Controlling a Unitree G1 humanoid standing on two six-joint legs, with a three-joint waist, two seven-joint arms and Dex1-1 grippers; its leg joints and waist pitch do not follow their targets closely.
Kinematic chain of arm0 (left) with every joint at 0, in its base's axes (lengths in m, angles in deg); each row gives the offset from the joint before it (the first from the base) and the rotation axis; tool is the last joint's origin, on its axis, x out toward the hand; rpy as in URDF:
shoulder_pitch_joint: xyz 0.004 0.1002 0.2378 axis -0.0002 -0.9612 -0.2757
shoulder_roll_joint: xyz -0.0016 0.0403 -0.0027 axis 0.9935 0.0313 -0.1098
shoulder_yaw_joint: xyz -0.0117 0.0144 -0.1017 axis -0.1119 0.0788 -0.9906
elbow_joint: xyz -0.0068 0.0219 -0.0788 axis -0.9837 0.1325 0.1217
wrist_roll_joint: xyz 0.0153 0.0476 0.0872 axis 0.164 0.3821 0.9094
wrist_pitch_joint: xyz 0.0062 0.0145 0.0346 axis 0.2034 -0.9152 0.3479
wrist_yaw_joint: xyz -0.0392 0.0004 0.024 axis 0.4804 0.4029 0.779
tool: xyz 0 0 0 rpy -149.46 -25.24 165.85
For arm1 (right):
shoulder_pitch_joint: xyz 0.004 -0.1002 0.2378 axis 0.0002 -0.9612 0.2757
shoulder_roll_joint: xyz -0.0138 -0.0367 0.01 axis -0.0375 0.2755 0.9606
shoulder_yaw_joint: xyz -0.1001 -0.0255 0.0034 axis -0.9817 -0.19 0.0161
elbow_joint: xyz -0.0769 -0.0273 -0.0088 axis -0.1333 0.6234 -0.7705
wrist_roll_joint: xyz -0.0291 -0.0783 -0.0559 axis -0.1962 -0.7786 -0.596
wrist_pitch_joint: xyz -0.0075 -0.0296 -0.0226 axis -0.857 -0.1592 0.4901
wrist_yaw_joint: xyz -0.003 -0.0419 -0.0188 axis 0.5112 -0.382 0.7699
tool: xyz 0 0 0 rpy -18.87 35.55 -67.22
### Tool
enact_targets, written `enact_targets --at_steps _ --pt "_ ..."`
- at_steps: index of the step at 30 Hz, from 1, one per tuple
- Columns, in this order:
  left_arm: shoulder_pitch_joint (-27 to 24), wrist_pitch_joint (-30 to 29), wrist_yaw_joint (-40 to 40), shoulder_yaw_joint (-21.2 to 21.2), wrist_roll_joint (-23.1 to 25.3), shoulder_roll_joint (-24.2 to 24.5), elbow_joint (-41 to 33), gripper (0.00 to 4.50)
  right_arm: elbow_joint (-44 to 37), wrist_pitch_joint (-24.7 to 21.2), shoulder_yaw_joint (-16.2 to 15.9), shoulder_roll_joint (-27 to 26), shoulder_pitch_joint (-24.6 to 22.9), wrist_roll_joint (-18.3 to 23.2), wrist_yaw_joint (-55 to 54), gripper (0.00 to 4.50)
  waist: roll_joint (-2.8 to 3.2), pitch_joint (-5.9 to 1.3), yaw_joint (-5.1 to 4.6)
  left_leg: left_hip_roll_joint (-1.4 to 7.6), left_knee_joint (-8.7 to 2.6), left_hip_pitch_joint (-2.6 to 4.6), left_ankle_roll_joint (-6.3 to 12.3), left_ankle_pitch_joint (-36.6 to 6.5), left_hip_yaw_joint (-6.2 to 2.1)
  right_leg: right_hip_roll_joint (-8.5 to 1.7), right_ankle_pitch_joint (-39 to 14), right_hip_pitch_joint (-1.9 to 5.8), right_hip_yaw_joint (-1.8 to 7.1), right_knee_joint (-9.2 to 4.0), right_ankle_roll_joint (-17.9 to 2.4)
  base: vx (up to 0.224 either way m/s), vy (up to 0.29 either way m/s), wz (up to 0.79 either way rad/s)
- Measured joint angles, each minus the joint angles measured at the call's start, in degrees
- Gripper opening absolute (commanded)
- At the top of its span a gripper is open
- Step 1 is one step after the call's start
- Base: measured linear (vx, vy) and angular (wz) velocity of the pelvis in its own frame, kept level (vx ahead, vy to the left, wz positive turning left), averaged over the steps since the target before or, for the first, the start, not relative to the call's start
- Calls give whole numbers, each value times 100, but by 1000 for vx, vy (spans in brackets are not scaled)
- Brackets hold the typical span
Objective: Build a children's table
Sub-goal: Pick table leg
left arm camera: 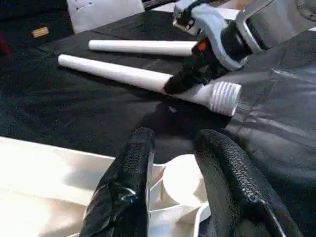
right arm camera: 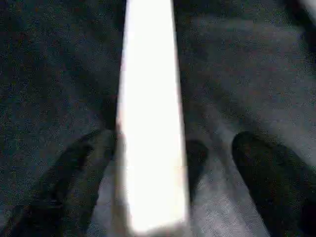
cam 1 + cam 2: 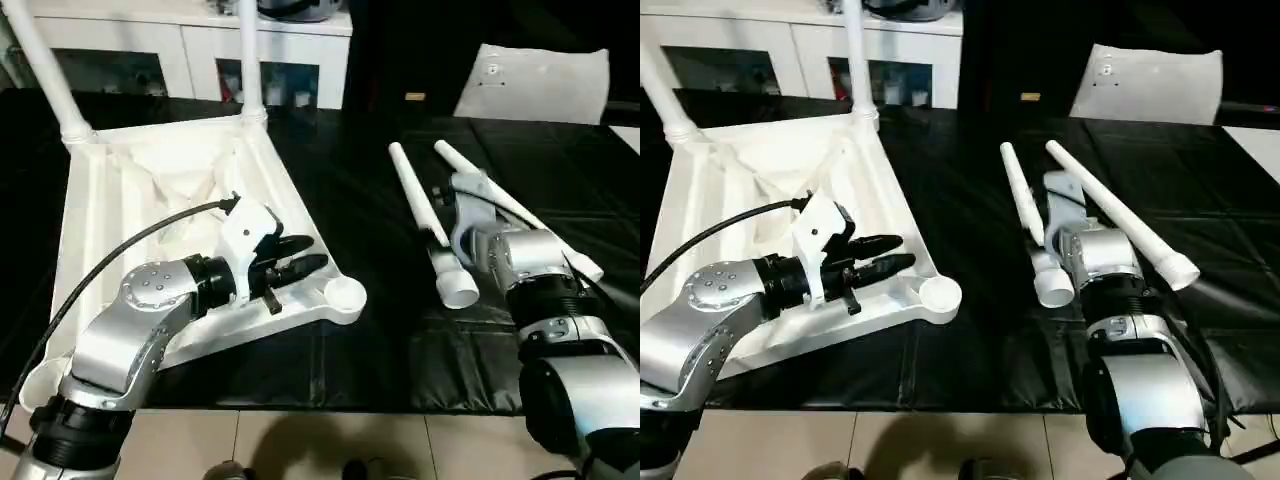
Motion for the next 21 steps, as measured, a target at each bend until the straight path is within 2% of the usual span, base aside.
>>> enact_targets --at_steps 3,5,7,8,11,13,14,19,20,21 --pt "-1 -161 -8 67 -14 23 -158 204 92 -110 88 -2 77 106 14 378 0 0 10 2 10 -4 0 0 -1 0 0 2 0 1 0 0 0 0" --pt "-1 -250 -16 82 -25 28 -201 235 220 -181 98 -2 171 123 48 362 0 0 17 2 13 -5 0 0 -1 -1 0 3 0 1 0 0 0 0" --pt "-1 -321 -21 123 -25 54 -219 240 315 -223 111 0 241 124 85 353 0 0 24 2 12 -7 0 0 -1 -1 0 2 0 1 0 0 0 0" --pt "-2 -350 -20 156 -24 75 -241 243 341 -259 116 4 260 124 136 334 0 0 28 2 12 -7 0 0 -1 -1 0 2 0 2 0 0 0 0" --pt "-4 -426 -17 179 -24 105 -296 278 469 -353 112 6 287 131 199 312 0 0 34 2 12 -10 0 0 -2 -1 0 0 0 7 0 0 0 0" --pt "-4 -445 -17 180 -21 139 -308 285 480 -390 111 11 291 137 211 289 0 0 39 3 10 -11 0 0 -2 -1 0 0 0 9 0 0 0 0" --pt "-4 -457 -18 180 -19 152 -308 305 485 -400 111 16 295 143 228 276 0 0 39 4 10 -11 -1 -1 -1 -1 0 0 0 9 0 0 0 0" --pt "-4 -488 -28 187 -18 158 -308 327 701 -397 149 42 403 197 288 238 0 0 37 4 10 -9 0 0 -1 -1 0 0 0 10 0 0 0 0" --pt "-4 -513 -34 192 -18 163 -314 350 752 -375 165 58 419 203 293 223 0 0 38 4 11 -8 0 0 -1 -1 0 1 0 10 0 0 0 0" --pt "-4 -531 -38 201 -17 172 -316 350 788 -365 181 67 431 209 298 223 0 0 38 4 11 -7 0 0 -1 -1 0 1 0 11 0 0 0 0"
